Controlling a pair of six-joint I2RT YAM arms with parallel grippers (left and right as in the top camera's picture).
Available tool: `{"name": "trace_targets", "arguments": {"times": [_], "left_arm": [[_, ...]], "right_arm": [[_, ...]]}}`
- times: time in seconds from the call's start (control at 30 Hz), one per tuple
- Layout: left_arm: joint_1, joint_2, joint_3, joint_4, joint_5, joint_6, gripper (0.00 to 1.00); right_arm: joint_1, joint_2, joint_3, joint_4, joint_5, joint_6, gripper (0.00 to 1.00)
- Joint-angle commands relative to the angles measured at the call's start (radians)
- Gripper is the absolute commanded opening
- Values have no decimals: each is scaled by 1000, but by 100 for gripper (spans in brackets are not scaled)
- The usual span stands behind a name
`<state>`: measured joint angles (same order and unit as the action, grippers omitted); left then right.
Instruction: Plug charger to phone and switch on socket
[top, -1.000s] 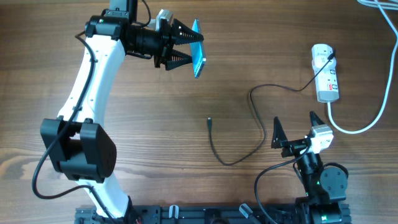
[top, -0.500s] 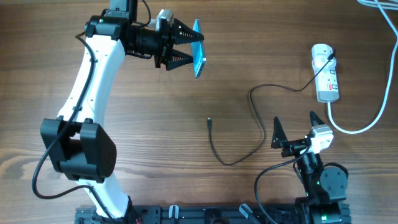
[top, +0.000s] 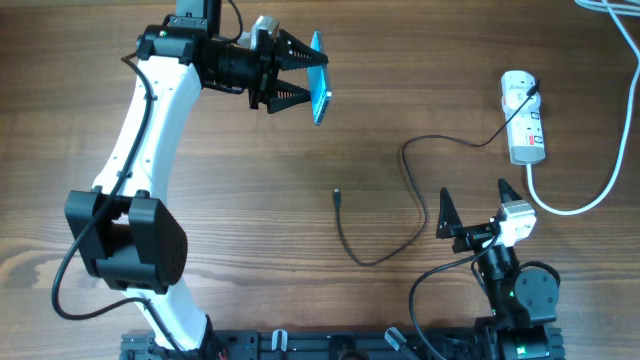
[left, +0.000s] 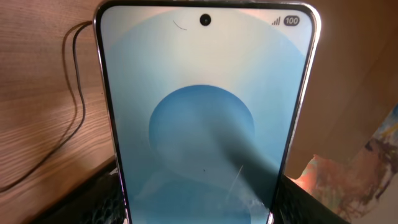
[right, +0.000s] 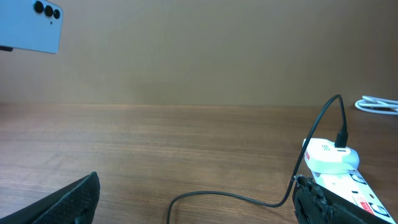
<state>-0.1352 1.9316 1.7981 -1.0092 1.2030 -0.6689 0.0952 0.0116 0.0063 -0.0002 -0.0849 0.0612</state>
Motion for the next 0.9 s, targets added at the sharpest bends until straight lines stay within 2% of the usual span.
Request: {"name": "trace_targets", "arguments": {"times": [0.0, 0.23, 0.47, 0.87], "left_arm": [[8, -35, 3, 5, 47, -29, 66], [8, -35, 3, 2, 71, -47, 66], [9, -35, 3, 2, 198, -51, 66], [28, -35, 3, 6, 330, -155, 66]], "right_arm": [[-1, -7, -1, 3, 9, -8, 100], [-1, -7, -1, 2, 9, -9, 100], [-1, -7, -1, 2, 9, -8, 100], [-1, -7, -1, 2, 9, -9, 100]]}}
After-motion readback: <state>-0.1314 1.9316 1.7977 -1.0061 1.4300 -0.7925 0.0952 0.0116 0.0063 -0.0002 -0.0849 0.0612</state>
